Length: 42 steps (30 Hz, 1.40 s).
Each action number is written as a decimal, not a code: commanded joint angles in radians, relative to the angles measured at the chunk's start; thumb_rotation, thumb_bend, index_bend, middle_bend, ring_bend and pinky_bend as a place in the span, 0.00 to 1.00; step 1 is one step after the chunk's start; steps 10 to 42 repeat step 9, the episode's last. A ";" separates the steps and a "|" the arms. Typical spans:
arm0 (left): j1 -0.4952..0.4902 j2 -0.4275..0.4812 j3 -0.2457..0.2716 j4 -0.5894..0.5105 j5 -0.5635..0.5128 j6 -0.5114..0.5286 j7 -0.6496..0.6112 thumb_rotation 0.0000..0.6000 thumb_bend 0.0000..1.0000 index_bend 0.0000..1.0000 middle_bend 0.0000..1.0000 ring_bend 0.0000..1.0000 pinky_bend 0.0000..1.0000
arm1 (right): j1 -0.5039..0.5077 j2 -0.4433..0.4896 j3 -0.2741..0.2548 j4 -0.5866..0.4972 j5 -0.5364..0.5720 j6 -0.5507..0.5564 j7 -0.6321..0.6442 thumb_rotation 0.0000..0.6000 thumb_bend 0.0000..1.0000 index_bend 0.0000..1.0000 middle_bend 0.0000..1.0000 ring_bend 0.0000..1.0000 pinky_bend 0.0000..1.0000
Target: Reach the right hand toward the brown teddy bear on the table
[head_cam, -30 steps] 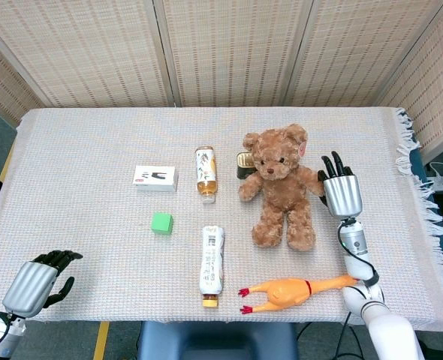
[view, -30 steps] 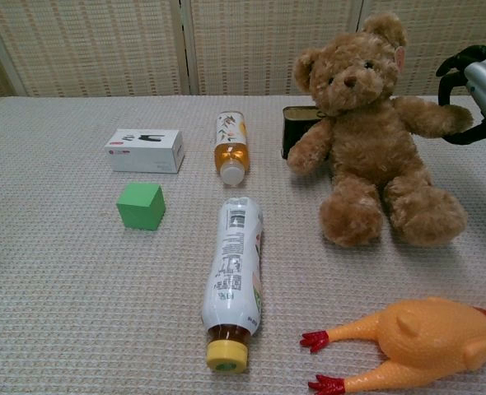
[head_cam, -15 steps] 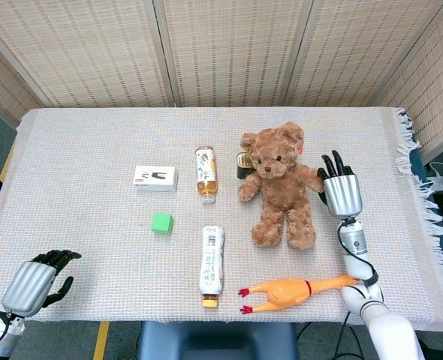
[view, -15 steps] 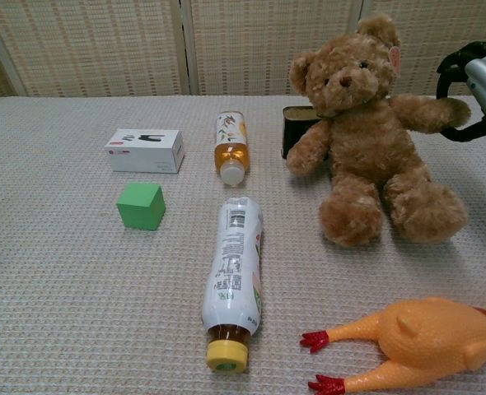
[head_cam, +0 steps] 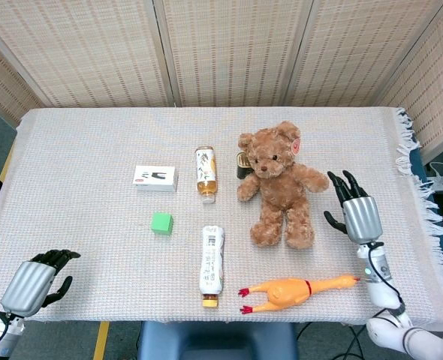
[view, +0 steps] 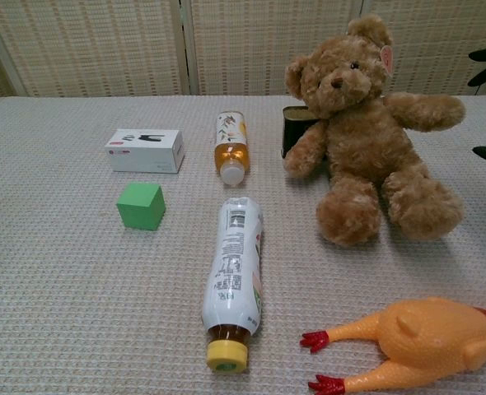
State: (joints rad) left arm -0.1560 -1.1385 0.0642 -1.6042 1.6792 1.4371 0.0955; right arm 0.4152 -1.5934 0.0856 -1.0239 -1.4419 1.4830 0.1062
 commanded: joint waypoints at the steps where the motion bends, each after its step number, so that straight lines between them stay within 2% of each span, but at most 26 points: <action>1: -0.001 -0.001 0.002 -0.002 -0.001 -0.006 0.008 1.00 0.45 0.29 0.31 0.30 0.46 | -0.247 0.456 -0.173 -0.561 0.002 0.060 -0.178 1.00 0.12 0.08 0.19 0.08 0.43; 5: -0.001 -0.002 0.002 -0.006 0.001 -0.006 0.016 1.00 0.44 0.29 0.31 0.30 0.46 | -0.277 0.469 -0.174 -0.587 -0.030 0.096 -0.216 1.00 0.12 0.12 0.18 0.10 0.46; 9: 0.001 -0.002 0.001 -0.009 0.003 0.000 0.017 1.00 0.44 0.29 0.31 0.30 0.46 | -0.295 0.440 -0.170 -0.551 -0.072 0.118 -0.237 1.00 0.12 0.12 0.18 0.10 0.46; 42: 0.001 -0.002 0.001 -0.009 0.003 0.000 0.017 1.00 0.44 0.29 0.31 0.30 0.46 | -0.295 0.440 -0.170 -0.551 -0.072 0.118 -0.237 1.00 0.12 0.12 0.18 0.10 0.46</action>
